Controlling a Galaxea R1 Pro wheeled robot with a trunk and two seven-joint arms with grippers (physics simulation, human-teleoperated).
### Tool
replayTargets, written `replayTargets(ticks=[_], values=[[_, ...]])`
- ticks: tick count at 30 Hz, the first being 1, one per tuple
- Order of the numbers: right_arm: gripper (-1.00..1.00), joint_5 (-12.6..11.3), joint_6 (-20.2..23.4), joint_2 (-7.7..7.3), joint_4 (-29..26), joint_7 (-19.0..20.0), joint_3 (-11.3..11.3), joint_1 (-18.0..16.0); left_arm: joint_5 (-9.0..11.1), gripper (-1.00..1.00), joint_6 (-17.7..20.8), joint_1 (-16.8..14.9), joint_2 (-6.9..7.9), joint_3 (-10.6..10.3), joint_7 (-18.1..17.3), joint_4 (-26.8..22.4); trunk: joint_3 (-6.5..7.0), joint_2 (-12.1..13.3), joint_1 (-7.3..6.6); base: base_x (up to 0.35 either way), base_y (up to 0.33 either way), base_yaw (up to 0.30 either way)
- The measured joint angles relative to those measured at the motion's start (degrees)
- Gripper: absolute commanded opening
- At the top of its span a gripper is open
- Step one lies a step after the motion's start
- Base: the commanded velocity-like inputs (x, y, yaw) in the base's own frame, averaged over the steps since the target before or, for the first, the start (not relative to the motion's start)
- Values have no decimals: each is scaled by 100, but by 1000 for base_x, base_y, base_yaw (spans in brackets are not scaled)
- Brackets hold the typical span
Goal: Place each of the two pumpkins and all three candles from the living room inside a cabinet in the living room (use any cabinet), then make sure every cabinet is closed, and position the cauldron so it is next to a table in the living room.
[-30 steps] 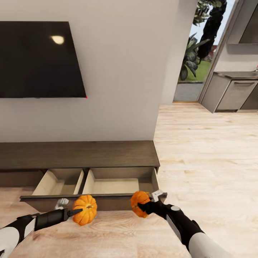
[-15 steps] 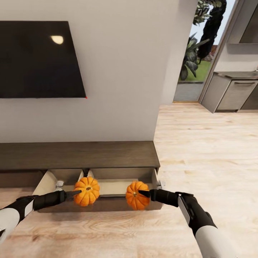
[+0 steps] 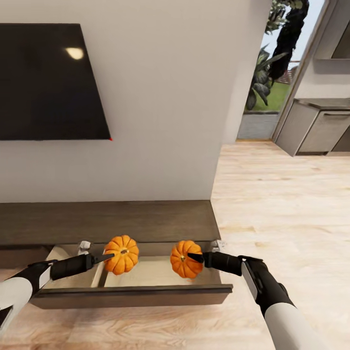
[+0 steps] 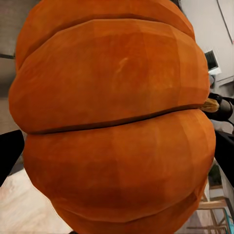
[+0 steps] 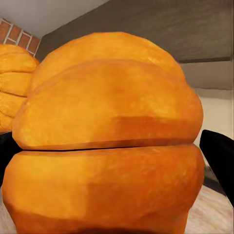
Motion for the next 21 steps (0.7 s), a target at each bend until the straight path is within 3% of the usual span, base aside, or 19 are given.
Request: replayTargets(ticks=[5, 9, 13, 15, 19, 21], values=[[-100, -13, -10, 4, 62, -43, 4, 0, -4, -100, -8, 7, -151, 21, 19, -5, 0, 0, 0, 249, 0, 0], [-100, 30, -63, 4, 463, -124, 11, 1, -8, -100, -31, 35, -313, 22, 16, -23, 0, 0, 0, 35, 0, 0], [-100, 44, -657, -25, 993, -192, -3, 1, -29, -100, -39, 88, -443, 28, 120, -34, 0, 0, 0, 5, 0, 0], [-100, 36, -872, -34, 1132, -220, -6, 0, -36, -100, -55, 139, -484, -2, 414, -50, 0, 0, 0, 1, 0, 0], [-100, 39, -1036, -21, 1302, -433, 8, 0, -35, -100, -160, 225, -624, -7, 1592, -301, 0, 0, 0, 0, 0, 0], [-100, 37, -1051, -33, 1326, -486, 7, -1, -41, -100, -233, 240, -644, -44, 1903, -425, 0, 0, 0, 0, 0, 0]])
